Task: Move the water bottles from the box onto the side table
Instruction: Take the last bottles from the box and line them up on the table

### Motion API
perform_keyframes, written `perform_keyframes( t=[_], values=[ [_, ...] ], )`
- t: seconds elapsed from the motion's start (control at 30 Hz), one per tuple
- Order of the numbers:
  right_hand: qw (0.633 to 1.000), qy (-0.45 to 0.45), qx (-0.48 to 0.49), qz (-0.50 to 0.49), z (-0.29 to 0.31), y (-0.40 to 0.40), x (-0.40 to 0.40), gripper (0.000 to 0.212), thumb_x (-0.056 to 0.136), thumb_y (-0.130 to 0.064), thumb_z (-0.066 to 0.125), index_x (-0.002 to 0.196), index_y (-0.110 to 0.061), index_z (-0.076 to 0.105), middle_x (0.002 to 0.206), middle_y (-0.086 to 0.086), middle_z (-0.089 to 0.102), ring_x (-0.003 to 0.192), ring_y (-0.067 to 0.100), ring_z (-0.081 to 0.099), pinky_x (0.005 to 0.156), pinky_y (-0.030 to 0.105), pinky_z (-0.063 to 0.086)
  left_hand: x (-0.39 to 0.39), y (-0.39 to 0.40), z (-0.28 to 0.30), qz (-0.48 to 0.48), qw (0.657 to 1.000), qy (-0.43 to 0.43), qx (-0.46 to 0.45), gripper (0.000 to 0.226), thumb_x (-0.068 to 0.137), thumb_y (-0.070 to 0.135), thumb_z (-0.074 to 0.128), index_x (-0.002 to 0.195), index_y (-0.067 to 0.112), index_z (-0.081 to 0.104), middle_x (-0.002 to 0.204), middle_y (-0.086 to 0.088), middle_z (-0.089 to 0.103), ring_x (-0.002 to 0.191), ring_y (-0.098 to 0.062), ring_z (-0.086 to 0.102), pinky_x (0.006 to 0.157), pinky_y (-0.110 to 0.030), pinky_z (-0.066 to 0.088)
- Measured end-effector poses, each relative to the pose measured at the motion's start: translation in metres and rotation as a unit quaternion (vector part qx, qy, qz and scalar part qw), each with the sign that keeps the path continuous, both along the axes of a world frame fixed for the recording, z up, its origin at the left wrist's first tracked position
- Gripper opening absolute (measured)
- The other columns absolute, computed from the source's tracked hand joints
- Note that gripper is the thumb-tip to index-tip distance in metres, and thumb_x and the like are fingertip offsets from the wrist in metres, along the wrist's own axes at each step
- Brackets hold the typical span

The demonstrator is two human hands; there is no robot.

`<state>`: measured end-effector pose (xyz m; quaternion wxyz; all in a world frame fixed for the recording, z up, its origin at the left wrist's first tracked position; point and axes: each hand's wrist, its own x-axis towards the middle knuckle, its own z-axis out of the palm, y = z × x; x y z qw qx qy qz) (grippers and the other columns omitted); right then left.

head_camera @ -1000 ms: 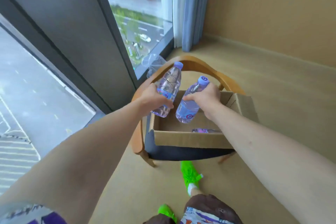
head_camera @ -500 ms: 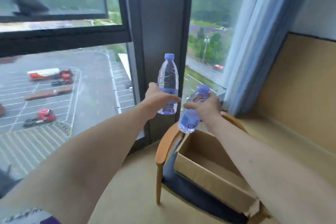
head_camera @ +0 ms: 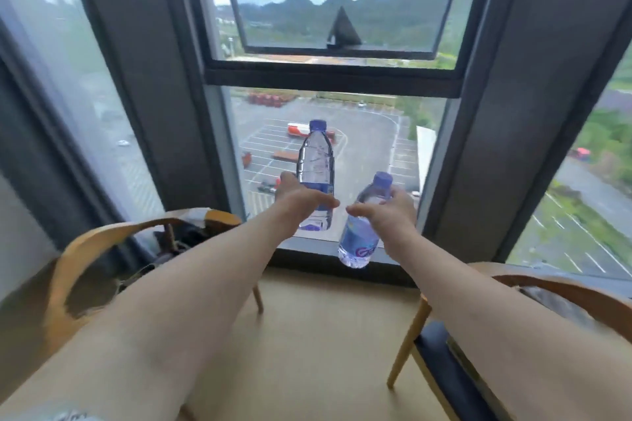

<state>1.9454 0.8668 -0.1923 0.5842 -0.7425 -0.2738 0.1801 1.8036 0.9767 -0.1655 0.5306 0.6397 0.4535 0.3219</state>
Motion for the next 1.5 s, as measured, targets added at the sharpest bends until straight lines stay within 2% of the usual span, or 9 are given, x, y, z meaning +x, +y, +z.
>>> perform_keyframes(
  t=[0.3, 0.47, 0.63, 0.73, 0.93, 1.07, 1.23, 1.4, 1.5],
  values=[
    [0.975, 0.009, 0.044, 0.218, 0.021, 0.058, -0.273, 0.06, 0.03, -0.039, 0.091, 0.08, -0.025, 0.06, 0.077, -0.011, 0.068, 0.072, 0.008, 0.064, 0.062, 0.027, 0.05, -0.302, -0.003, 0.012, 0.214, 0.975, -0.042, 0.033, 0.099, 0.032, 0.02, 0.095, 0.117, 0.023, 0.042, 0.104, -0.004, 0.065, 0.095, -0.024, 0.067, 0.081, -0.047, 0.06],
    [0.941, 0.015, 0.029, 0.337, 0.017, 0.055, -0.457, 0.059, 0.037, -0.035, 0.091, 0.086, -0.02, 0.061, 0.082, 0.0, 0.07, 0.078, 0.018, 0.069, 0.071, 0.039, 0.059, -0.501, -0.045, 0.018, 0.318, 0.945, -0.058, 0.045, 0.089, 0.038, 0.017, 0.094, 0.114, 0.02, 0.047, 0.109, -0.009, 0.067, 0.093, -0.029, 0.07, 0.079, -0.052, 0.06],
    [0.9, 0.031, 0.028, 0.434, 0.02, 0.036, -0.636, 0.049, 0.042, -0.034, 0.091, 0.078, -0.026, 0.059, 0.069, -0.012, 0.066, 0.069, 0.004, 0.064, 0.053, 0.022, 0.043, -0.669, -0.107, 0.019, 0.432, 0.9, -0.029, 0.047, 0.091, 0.032, 0.038, 0.093, 0.109, 0.022, 0.047, 0.109, -0.005, 0.065, 0.09, -0.026, 0.07, 0.079, -0.048, 0.061],
    [0.863, 0.036, 0.019, 0.504, 0.017, 0.021, -0.732, 0.046, 0.045, -0.029, 0.091, 0.08, -0.026, 0.061, 0.077, -0.01, 0.069, 0.072, 0.008, 0.067, 0.06, 0.026, 0.051, -0.752, -0.144, 0.014, 0.495, 0.868, -0.033, 0.039, 0.095, 0.029, 0.041, 0.091, 0.111, 0.022, 0.046, 0.108, -0.006, 0.066, 0.089, -0.027, 0.071, 0.075, -0.049, 0.062],
    [0.769, -0.002, 0.0, 0.639, 0.01, -0.015, -0.904, 0.047, 0.052, -0.028, 0.091, 0.08, -0.029, 0.053, 0.081, -0.014, 0.061, 0.073, 0.005, 0.06, 0.057, 0.024, 0.044, -0.891, -0.226, -0.004, 0.618, 0.784, -0.051, 0.033, 0.077, 0.04, 0.03, 0.094, 0.101, 0.027, 0.047, 0.102, -0.002, 0.067, 0.083, -0.019, 0.072, 0.058, -0.032, 0.06],
    [0.693, -0.035, 0.004, 0.72, -0.001, -0.037, -1.007, 0.046, 0.053, -0.027, 0.091, 0.082, -0.026, 0.056, 0.077, -0.009, 0.061, 0.074, 0.014, 0.062, 0.067, 0.034, 0.052, -0.97, -0.273, -0.015, 0.686, 0.724, -0.06, 0.022, 0.074, 0.046, 0.029, 0.093, 0.105, 0.024, 0.048, 0.106, -0.002, 0.068, 0.087, -0.021, 0.072, 0.072, -0.042, 0.063],
    [0.62, -0.027, 0.019, 0.784, -0.002, -0.059, -1.135, 0.043, 0.055, -0.026, 0.088, 0.088, -0.025, 0.06, 0.08, -0.011, 0.066, 0.077, 0.013, 0.065, 0.066, 0.03, 0.051, -1.065, -0.313, -0.006, 0.763, 0.645, -0.034, 0.034, 0.077, 0.044, 0.032, 0.093, 0.106, 0.025, 0.049, 0.106, 0.001, 0.067, 0.09, -0.02, 0.07, 0.076, -0.042, 0.062],
    [0.539, -0.032, 0.04, 0.841, 0.015, -0.072, -1.249, 0.046, 0.056, -0.029, 0.091, 0.084, -0.028, 0.055, 0.08, -0.01, 0.063, 0.076, 0.016, 0.062, 0.062, 0.029, 0.049, -1.153, -0.345, 0.012, 0.819, 0.572, -0.02, 0.042, 0.073, 0.048, 0.033, 0.095, 0.104, 0.028, 0.048, 0.103, 0.006, 0.067, 0.087, -0.012, 0.068, 0.057, -0.025, 0.051],
    [0.499, -0.037, 0.044, 0.864, 0.021, -0.073, -1.311, 0.049, 0.054, -0.029, 0.092, 0.089, -0.025, 0.058, 0.083, -0.005, 0.066, 0.079, 0.019, 0.065, 0.068, 0.035, 0.055, -1.201, -0.355, 0.015, 0.848, 0.527, -0.03, 0.048, 0.073, 0.046, 0.032, 0.095, 0.102, 0.028, 0.048, 0.103, 0.004, 0.067, 0.086, -0.015, 0.07, 0.061, -0.029, 0.055]
  ],
)
